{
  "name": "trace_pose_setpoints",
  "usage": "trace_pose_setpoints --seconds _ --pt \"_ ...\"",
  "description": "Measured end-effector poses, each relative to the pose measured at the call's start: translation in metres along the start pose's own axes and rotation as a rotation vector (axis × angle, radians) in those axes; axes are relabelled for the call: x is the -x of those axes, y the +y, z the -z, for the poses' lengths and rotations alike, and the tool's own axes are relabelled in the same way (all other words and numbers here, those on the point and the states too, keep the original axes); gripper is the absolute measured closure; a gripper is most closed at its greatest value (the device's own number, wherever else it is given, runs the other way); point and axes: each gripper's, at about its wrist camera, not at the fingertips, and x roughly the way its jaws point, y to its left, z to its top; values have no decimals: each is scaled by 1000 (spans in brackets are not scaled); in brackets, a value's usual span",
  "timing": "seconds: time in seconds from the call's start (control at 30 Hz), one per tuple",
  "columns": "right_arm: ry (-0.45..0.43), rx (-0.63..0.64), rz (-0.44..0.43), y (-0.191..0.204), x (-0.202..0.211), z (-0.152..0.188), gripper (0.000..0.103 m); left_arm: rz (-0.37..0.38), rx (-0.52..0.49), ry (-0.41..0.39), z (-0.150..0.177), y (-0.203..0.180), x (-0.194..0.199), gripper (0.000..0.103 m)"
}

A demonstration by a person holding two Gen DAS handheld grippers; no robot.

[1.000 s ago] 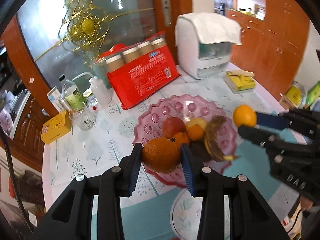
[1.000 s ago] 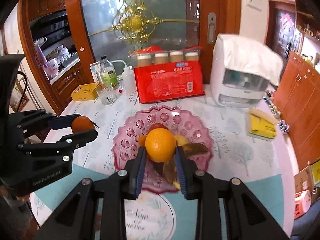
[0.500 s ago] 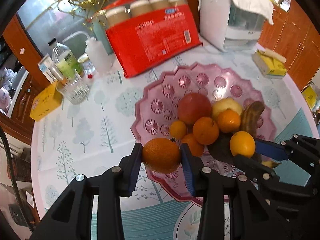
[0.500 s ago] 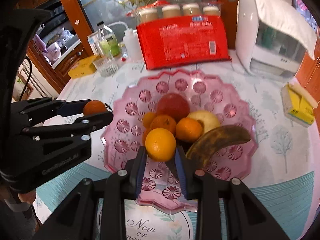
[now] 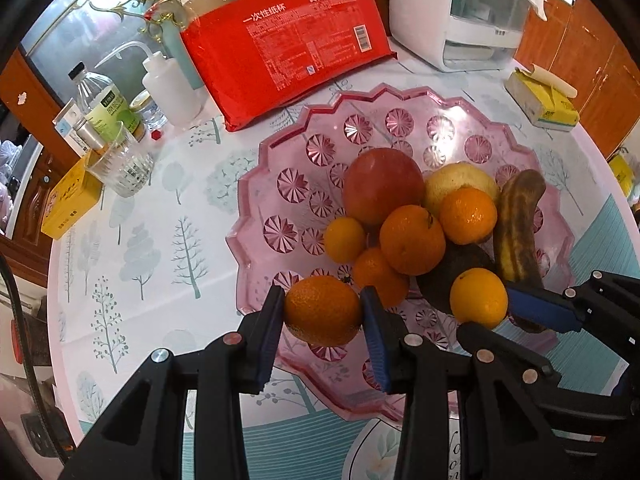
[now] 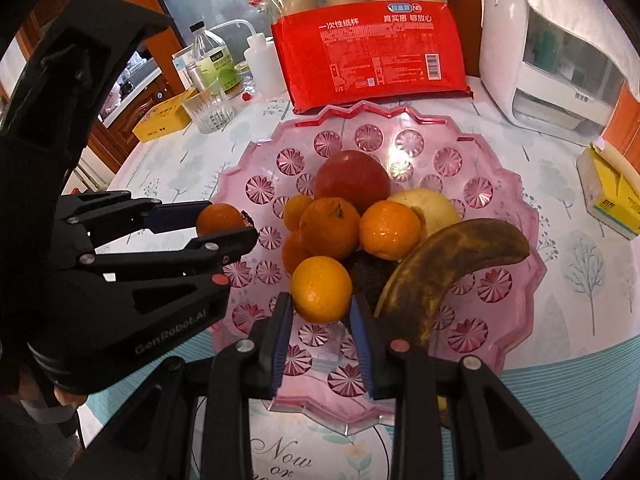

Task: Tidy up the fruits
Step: 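Carry both tangerines over the pink bowl and open both tools, then withdraw both tools from the bowl toward the two red fruits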

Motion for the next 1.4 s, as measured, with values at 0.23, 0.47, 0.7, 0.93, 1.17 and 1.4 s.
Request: trace_pose_setpoints --seconds 0.23,0.47,0.7,0.93,1.17,1.4 --pt "11 6 8 2 -6 2 73 4 -3 15 2 1 -6 66" --pt "2 38 45 8 -7 3 72 4 -14 29 3 -1 -9 65" --pt "-10 72 70 12 -5 5 72 2 -23 17 7 -5 -6 54" --pt "-23 80 80 13 0 7 70 -14 -20 -11 8 -5 7 37" --pt "-50 82 88 16 12 11 70 -18 -18 -34 13 -2 23 31" --pt "-82 96 101 23 29 17 70 20 -16 -42 22 1 46 31"
